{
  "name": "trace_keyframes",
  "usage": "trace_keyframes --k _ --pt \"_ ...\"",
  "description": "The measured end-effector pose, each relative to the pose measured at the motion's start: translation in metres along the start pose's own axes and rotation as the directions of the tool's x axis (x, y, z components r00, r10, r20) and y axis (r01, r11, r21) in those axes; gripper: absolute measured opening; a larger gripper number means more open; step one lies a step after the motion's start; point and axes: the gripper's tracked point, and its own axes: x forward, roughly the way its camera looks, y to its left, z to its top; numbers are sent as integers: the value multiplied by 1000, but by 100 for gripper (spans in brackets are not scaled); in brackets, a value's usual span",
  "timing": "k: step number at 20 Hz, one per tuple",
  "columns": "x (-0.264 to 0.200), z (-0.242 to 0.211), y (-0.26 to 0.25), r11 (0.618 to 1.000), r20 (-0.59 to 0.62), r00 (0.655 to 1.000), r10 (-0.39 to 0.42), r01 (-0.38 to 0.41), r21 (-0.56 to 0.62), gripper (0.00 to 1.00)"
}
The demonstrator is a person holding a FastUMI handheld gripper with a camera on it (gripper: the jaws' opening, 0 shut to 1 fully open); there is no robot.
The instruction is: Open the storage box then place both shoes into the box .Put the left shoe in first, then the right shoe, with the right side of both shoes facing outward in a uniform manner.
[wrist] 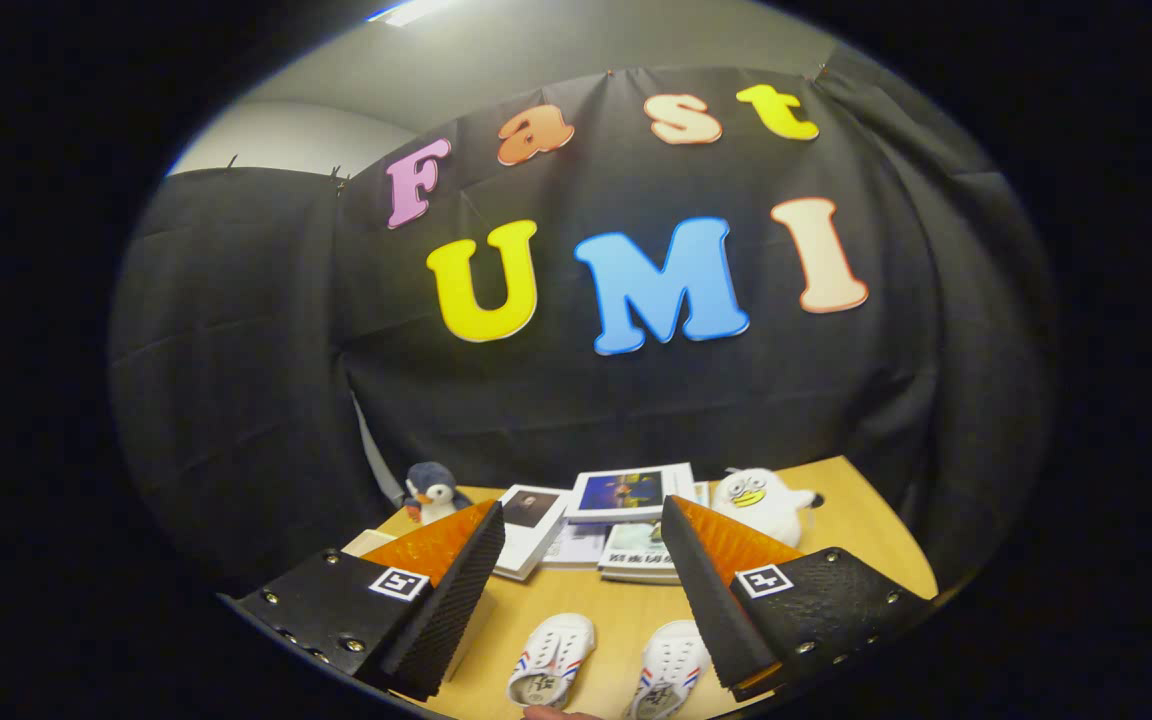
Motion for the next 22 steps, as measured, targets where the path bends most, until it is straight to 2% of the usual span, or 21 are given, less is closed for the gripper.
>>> trace_keyframes --k 5,9,14,18,22 --pt "36 -66 40 982 -171 973 157 -136 127 96" --pt "53 -119 79 933 -297 904 307 -224 283 97" --pt "67 -175 115 831 -377 803 462 -242 501 96" --pt "76 -207 126 791 -421 752 507 -213 573 96" --pt "77 -219 149 711 -415 693 590 -201 674 96"
